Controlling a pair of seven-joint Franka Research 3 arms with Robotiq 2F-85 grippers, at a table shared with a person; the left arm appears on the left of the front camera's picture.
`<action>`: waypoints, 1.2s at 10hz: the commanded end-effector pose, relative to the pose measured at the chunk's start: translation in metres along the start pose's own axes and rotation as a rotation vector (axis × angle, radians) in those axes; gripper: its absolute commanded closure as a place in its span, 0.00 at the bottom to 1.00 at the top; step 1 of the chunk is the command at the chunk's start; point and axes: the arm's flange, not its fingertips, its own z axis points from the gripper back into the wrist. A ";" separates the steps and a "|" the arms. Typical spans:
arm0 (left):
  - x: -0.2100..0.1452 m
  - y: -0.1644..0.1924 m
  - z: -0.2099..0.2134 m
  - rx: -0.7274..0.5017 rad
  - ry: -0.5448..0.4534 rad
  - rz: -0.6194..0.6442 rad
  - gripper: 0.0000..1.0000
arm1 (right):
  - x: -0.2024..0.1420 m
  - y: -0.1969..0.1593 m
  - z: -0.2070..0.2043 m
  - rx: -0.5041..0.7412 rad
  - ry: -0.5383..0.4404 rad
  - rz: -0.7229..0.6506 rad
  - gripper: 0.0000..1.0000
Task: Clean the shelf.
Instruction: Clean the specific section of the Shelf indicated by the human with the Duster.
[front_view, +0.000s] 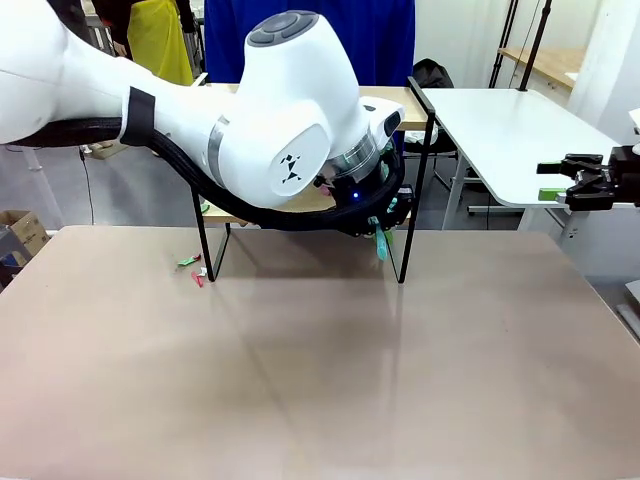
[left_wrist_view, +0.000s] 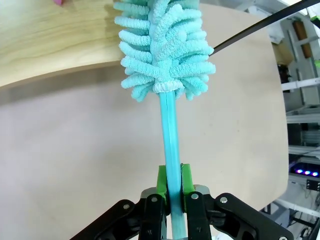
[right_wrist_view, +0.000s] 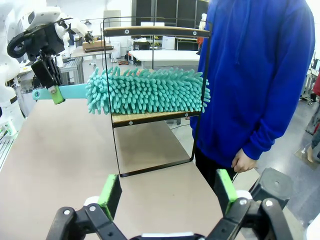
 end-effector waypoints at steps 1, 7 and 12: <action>0.001 0.007 0.006 0.071 0.014 -0.008 0.87 | 0.003 0.001 -0.001 0.003 0.000 0.006 0.00; 0.001 0.084 0.052 0.178 0.020 0.149 0.87 | 0.003 0.001 -0.001 0.003 0.000 0.006 0.00; -0.020 0.147 0.106 0.522 0.005 0.225 0.87 | 0.003 0.001 -0.001 0.003 0.000 0.006 0.00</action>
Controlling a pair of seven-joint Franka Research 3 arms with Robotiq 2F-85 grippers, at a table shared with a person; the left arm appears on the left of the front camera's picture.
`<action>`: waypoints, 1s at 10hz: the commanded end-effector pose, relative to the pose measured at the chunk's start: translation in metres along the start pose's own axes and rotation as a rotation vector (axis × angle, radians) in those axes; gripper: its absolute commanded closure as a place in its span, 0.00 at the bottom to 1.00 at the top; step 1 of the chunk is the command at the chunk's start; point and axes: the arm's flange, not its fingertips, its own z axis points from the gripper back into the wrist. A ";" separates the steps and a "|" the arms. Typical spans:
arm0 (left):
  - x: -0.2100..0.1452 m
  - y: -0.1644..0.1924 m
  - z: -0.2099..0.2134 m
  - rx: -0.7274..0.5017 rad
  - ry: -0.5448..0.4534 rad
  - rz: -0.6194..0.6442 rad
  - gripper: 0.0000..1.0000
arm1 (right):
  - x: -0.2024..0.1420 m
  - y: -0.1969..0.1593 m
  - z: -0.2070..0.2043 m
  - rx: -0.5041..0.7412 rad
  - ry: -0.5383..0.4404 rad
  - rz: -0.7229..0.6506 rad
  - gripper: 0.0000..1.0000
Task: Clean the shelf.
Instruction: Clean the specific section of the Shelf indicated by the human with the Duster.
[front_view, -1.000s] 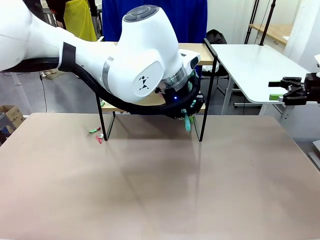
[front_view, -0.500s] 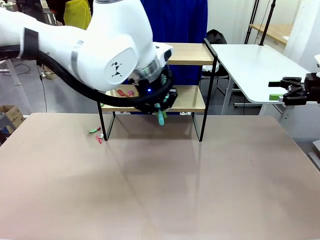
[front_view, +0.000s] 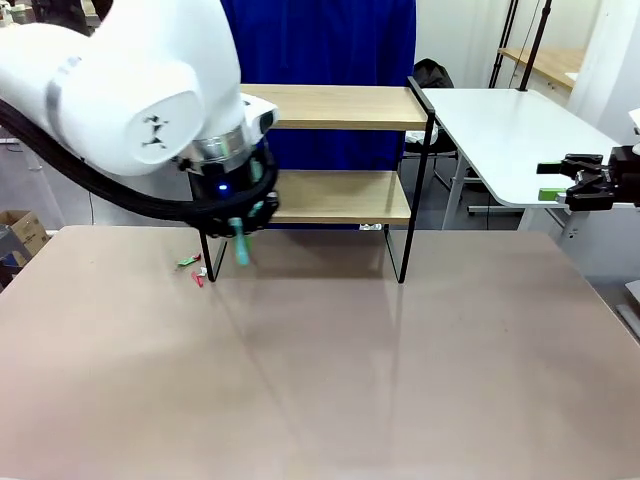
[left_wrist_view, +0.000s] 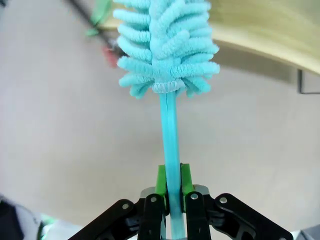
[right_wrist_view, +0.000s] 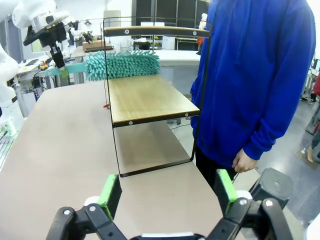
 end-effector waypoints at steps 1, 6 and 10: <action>-0.006 0.015 0.014 0.205 -0.021 0.045 0.87 | 0.003 0.001 -0.001 0.003 0.000 0.006 0.00; -0.014 0.008 0.020 0.137 -0.050 -0.030 0.87 | 0.003 0.001 -0.001 0.003 0.000 0.006 0.00; -0.038 -0.005 0.059 0.023 -0.064 -0.199 0.87 | 0.003 0.001 -0.001 0.003 0.000 0.006 0.00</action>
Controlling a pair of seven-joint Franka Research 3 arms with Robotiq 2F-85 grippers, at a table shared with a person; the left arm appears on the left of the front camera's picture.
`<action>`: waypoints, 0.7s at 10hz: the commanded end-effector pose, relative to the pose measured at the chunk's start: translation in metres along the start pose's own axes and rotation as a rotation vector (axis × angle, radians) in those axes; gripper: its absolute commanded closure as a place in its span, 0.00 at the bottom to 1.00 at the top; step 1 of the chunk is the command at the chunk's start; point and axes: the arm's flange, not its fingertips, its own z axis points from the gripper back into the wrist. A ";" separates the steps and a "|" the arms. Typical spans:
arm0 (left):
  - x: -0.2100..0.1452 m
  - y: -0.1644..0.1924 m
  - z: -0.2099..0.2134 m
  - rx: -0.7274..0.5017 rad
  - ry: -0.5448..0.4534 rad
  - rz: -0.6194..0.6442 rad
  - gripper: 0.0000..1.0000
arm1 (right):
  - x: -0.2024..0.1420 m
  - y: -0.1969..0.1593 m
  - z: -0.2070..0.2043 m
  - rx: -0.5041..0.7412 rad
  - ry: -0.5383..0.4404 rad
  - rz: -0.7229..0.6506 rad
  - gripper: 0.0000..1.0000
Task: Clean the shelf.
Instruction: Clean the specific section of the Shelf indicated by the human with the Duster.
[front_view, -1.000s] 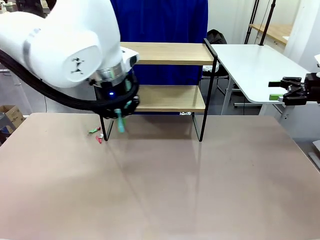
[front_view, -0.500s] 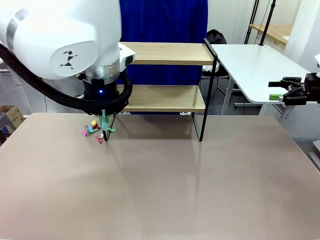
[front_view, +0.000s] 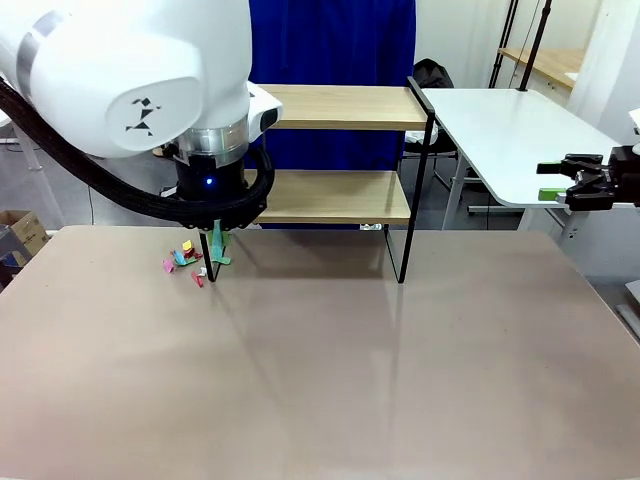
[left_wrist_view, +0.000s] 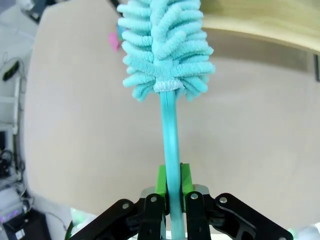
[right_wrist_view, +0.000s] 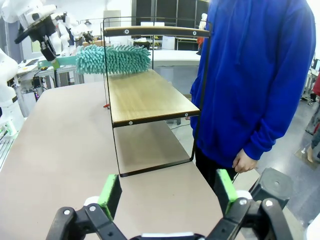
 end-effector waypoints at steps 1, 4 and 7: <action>-0.016 0.014 0.037 -0.132 0.016 -0.173 0.87 | 0.003 0.001 -0.001 0.003 0.000 0.006 0.00; -0.042 0.035 0.065 -0.141 0.103 -0.453 0.87 | 0.003 0.001 -0.001 0.003 0.000 0.006 0.00; -0.065 0.088 0.091 -0.232 0.196 -0.706 0.87 | 0.003 0.001 -0.001 0.003 0.000 0.006 0.00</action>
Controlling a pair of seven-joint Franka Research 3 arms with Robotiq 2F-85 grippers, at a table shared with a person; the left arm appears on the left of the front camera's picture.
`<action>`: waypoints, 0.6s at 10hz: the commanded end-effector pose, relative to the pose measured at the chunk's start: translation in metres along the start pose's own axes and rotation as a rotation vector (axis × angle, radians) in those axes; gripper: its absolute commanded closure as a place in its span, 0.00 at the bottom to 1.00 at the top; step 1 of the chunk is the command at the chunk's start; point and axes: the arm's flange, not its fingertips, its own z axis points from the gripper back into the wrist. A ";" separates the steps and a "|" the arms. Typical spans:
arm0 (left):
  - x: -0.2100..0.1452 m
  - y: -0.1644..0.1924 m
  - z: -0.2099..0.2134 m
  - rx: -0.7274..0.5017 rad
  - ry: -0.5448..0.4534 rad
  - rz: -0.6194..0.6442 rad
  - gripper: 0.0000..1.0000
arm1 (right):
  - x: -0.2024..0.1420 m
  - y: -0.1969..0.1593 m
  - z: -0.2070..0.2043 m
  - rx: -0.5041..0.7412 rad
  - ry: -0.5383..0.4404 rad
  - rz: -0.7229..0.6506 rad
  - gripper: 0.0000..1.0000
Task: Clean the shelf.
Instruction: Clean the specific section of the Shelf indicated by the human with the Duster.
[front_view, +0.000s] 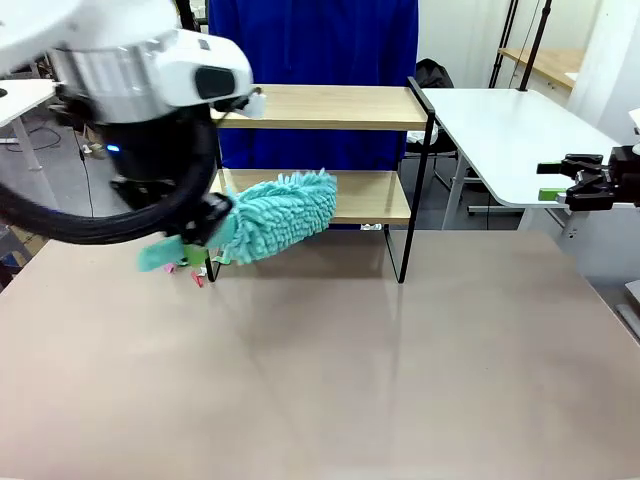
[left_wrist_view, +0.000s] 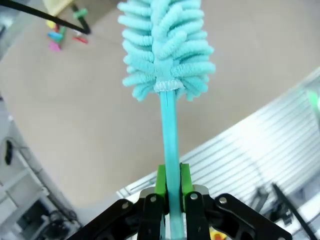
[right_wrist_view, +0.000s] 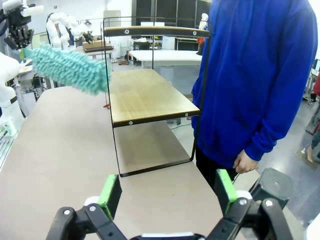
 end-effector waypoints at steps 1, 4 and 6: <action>-0.042 0.031 0.010 -0.042 0.036 -0.120 0.87 | 0.003 0.001 -0.001 0.003 0.000 0.006 0.00; -0.085 0.052 0.017 -0.054 0.147 -0.215 0.87 | 0.003 0.001 -0.001 0.003 0.000 0.006 0.00; -0.090 0.061 0.017 0.008 0.274 -0.302 0.87 | 0.003 0.001 -0.001 0.003 0.000 0.006 0.00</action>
